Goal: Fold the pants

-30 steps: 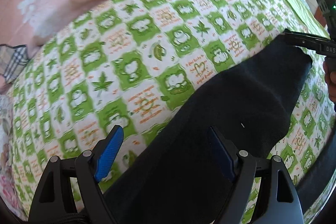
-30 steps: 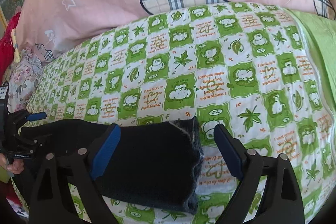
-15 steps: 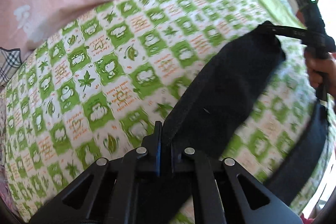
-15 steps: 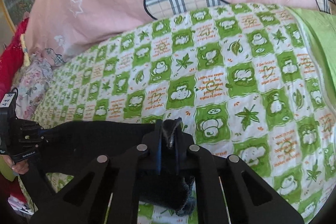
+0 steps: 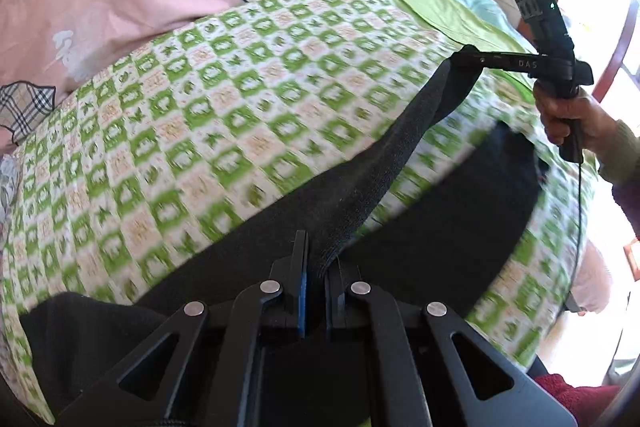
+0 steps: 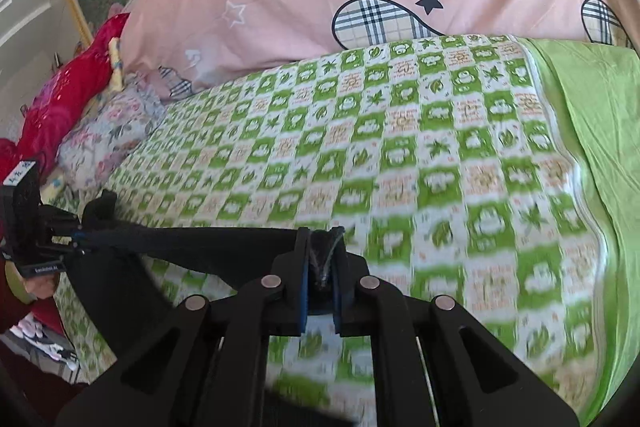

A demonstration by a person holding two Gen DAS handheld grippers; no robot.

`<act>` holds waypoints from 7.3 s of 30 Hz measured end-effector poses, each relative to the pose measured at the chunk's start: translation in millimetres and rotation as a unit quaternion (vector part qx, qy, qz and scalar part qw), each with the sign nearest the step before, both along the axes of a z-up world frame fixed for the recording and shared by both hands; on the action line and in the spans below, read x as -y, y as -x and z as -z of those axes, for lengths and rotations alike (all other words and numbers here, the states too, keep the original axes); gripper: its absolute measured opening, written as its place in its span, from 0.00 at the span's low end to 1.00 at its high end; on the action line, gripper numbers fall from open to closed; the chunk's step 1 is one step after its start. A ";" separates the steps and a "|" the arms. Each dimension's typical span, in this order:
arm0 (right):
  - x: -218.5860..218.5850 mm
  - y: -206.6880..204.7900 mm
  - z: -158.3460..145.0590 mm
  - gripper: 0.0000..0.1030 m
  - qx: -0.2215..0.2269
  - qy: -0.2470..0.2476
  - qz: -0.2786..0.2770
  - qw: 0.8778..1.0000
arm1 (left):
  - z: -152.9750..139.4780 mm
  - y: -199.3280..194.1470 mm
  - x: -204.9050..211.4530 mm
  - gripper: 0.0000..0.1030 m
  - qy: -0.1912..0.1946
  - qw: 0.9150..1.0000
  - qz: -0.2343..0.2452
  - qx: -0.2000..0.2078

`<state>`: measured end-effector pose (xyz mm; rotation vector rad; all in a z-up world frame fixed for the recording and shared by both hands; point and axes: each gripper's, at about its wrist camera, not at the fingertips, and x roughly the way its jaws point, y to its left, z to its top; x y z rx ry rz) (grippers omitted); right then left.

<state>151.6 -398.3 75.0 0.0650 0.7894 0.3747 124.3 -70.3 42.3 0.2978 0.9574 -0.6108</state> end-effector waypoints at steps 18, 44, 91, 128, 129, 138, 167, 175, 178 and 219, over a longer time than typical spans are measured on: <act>9.3 118.2 21.4 0.09 0.030 0.002 -0.017 0.999 | 22.4 77.8 0.4 0.04 -0.004 1.000 0.001 0.010; 12.1 195.6 28.9 0.39 0.014 -0.026 0.092 0.995 | 53.5 109.1 -26.6 0.52 0.020 0.997 -0.044 -0.067; -340.8 101.3 88.3 0.15 -0.077 -0.088 -0.264 0.958 | 39.0 -66.3 -212.7 0.07 -0.038 0.895 -0.406 -0.181; -379.4 155.5 68.8 0.06 0.005 0.110 -0.328 0.938 | 63.8 163.6 -328.0 0.04 0.268 0.825 -0.489 -0.092; -380.7 155.2 70.0 0.06 0.001 0.111 -0.327 0.938 | 65.6 164.9 -329.2 0.04 0.268 0.824 -0.490 -0.093; -378.1 155.8 68.7 0.20 -0.017 0.093 -0.316 0.944 | 60.6 175.1 -335.2 0.09 0.241 0.828 -0.499 -0.087; -339.0 24.4 47.8 0.44 -0.088 -0.058 -0.142 0.984 | 74.5 128.1 -378.0 0.75 0.209 0.773 -0.568 -0.188; -375.8 -8.6 81.8 0.44 -0.126 0.001 -0.197 0.972 | 79.0 128.0 -383.3 0.75 0.223 0.773 -0.566 -0.180; -388.9 -11.6 93.7 0.44 -0.138 0.034 -0.221 0.965 | 79.2 127.4 -382.2 0.72 0.214 0.779 -0.563 -0.173; -420.5 19.6 93.1 0.14 -0.011 0.052 -0.165 0.985 | 71.5 148.9 -369.6 0.22 0.114 0.878 -0.464 0.038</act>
